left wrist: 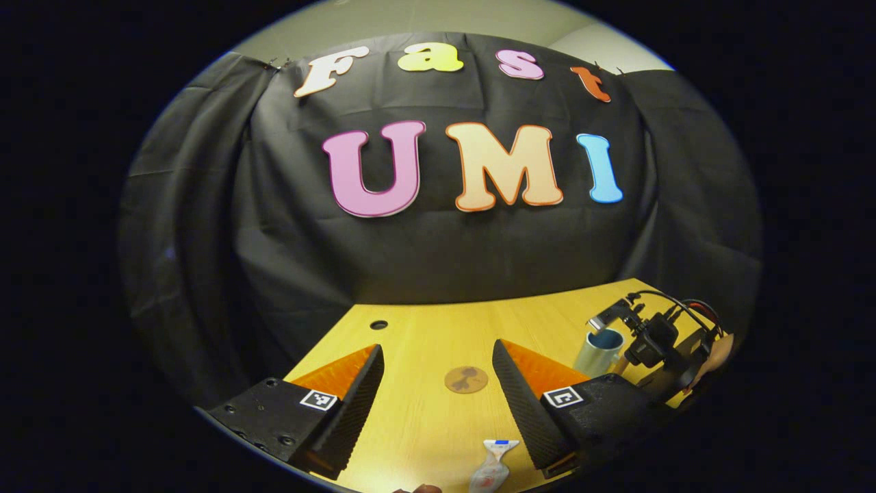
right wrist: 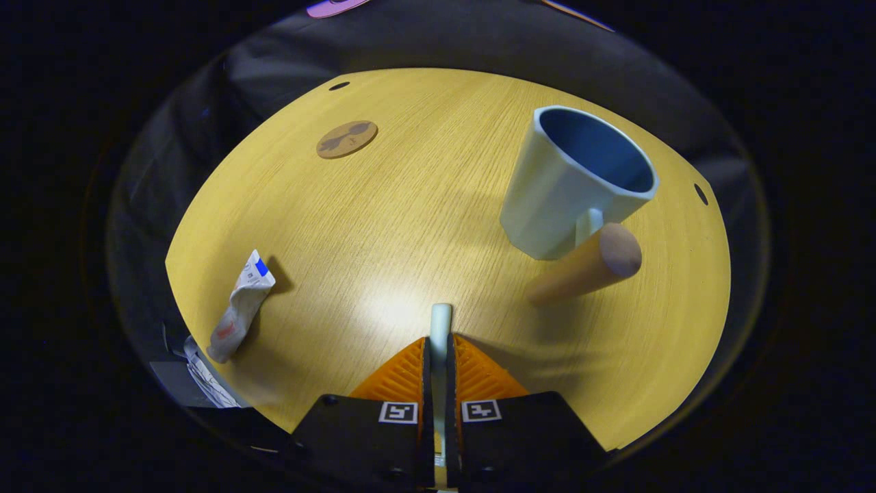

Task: Put the toothbrush and toothpaste on the desktop into the cup, then pick up the cup and place it on the coaster on the desktop.

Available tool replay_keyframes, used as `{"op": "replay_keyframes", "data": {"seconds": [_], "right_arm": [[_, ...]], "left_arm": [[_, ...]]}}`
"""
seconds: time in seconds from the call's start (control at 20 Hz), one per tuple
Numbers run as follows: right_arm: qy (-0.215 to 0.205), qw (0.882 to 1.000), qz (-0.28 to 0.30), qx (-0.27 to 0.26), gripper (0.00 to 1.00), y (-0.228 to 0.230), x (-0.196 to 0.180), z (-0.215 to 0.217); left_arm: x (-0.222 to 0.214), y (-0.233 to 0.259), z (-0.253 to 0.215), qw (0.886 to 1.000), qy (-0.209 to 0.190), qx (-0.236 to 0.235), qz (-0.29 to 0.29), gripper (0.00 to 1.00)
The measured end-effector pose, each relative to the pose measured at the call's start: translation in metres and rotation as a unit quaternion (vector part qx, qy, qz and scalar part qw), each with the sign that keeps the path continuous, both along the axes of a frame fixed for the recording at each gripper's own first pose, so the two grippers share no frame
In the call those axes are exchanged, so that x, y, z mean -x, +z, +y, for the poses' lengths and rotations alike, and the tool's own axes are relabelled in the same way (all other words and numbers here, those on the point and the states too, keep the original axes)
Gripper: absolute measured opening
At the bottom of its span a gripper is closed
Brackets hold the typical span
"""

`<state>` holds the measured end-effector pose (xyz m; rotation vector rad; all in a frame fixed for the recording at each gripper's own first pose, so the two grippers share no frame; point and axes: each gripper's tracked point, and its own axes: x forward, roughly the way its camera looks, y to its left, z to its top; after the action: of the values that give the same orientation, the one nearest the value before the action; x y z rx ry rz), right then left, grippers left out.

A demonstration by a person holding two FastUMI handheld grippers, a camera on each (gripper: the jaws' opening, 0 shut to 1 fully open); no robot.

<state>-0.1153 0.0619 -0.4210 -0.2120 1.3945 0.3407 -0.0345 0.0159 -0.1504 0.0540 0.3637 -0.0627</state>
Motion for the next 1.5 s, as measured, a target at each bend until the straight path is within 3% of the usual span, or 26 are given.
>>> {"op": "replay_keyframes", "data": {"seconds": [0.45, 1.1, 1.5], "right_arm": [[0.004, 1.0, -0.006, -0.002, 0.09, 0.0, -0.001, 0.001], [0.003, 1.0, -0.013, -0.002, 0.09, 0.001, -0.002, 0.001], [0.004, 1.0, -0.015, -0.007, 0.09, 0.001, -0.001, 0.002]], "left_arm": [[0.026, -0.09, -0.026, 0.989, -0.049, -0.004, 0.139, 0.93], [0.072, -0.192, -0.047, 0.946, -0.105, -0.039, 0.305, 0.94], [0.083, -0.216, -0.057, 0.928, -0.115, -0.036, 0.353, 0.96]]}}
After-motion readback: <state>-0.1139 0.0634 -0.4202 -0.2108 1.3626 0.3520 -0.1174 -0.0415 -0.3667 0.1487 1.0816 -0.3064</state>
